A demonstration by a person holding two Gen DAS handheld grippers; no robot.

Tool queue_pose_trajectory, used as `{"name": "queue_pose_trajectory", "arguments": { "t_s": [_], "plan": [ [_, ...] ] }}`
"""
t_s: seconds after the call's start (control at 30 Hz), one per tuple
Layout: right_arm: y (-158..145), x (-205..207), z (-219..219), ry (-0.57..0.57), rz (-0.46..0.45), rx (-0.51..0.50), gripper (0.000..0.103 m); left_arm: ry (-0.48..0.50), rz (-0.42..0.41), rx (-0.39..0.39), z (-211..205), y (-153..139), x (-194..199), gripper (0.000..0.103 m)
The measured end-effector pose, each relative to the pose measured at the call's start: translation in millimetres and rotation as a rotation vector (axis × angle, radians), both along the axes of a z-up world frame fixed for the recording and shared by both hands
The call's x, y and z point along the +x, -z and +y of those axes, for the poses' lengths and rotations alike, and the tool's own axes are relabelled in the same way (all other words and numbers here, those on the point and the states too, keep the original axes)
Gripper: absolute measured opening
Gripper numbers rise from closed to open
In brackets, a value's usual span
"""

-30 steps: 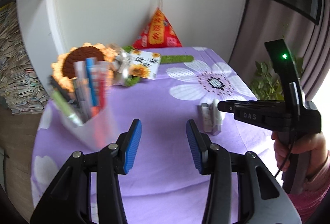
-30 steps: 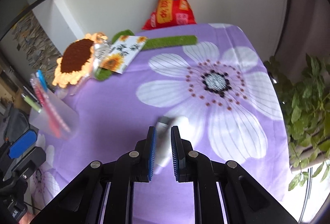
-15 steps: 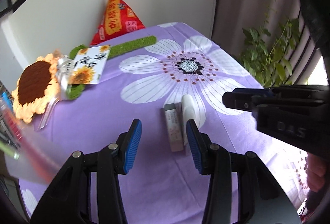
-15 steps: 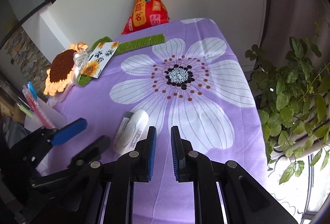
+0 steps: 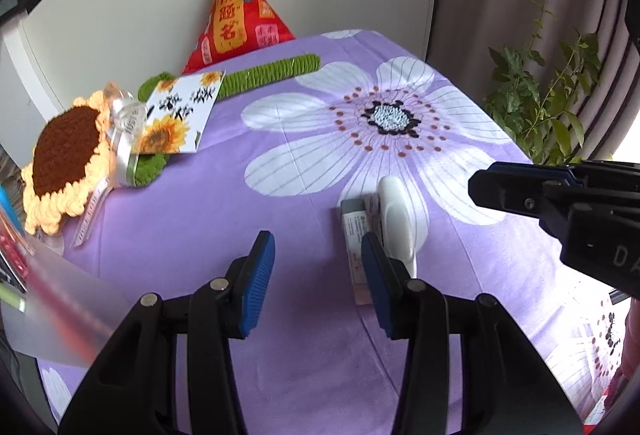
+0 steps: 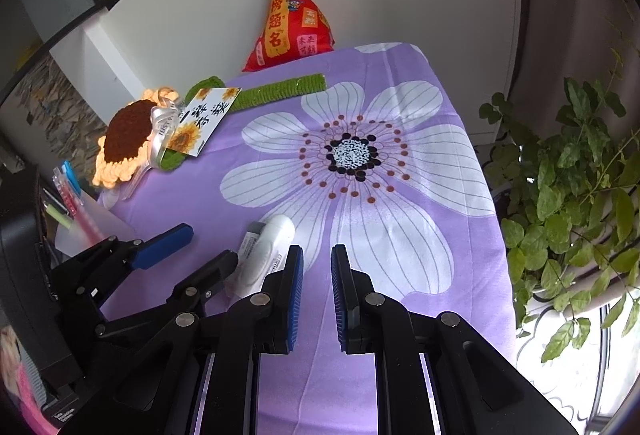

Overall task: Organize stationery
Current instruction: 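Grasp the white eraser with the left tool while the right tool grasps the white correction tape, then lower the eraser into the cup and open the left tool while the right tool carries the correction tape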

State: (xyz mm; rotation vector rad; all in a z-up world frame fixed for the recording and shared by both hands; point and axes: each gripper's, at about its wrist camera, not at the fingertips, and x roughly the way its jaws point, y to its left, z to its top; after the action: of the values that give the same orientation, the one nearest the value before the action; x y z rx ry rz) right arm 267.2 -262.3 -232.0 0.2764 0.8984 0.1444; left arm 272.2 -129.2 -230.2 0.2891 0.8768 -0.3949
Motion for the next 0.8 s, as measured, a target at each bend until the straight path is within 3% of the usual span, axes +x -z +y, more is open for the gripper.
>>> {"name": "queue_pose_trajectory", "arguments": {
  "t_s": [0.3,0.33,0.4,0.43,0.67,0.8],
  "plan": [
    [1,-1,-2,0.014,0.006,0.006,0.014,0.058,0.057,0.004,-27,16,6,0.042],
    [0,-2,-4,0.019,0.005,0.004,0.014,0.051,0.068,0.0,-26,17,7,0.04],
    [-1,-3,-6,0.025,0.004,0.0,0.014,0.045,0.096,-0.041,-21,16,11,0.019],
    [-1,-2,-7,0.026,0.004,-0.003,0.014,0.037,0.1,-0.039,-19,16,13,0.016],
    [1,8,1,0.008,0.033,-0.027,0.014,0.034,0.103,-0.065,2,7,2,0.014],
    [5,18,8,0.001,0.067,-0.039,0.033,0.031,0.057,-0.106,22,-11,-19,0.014]
  ]
}}
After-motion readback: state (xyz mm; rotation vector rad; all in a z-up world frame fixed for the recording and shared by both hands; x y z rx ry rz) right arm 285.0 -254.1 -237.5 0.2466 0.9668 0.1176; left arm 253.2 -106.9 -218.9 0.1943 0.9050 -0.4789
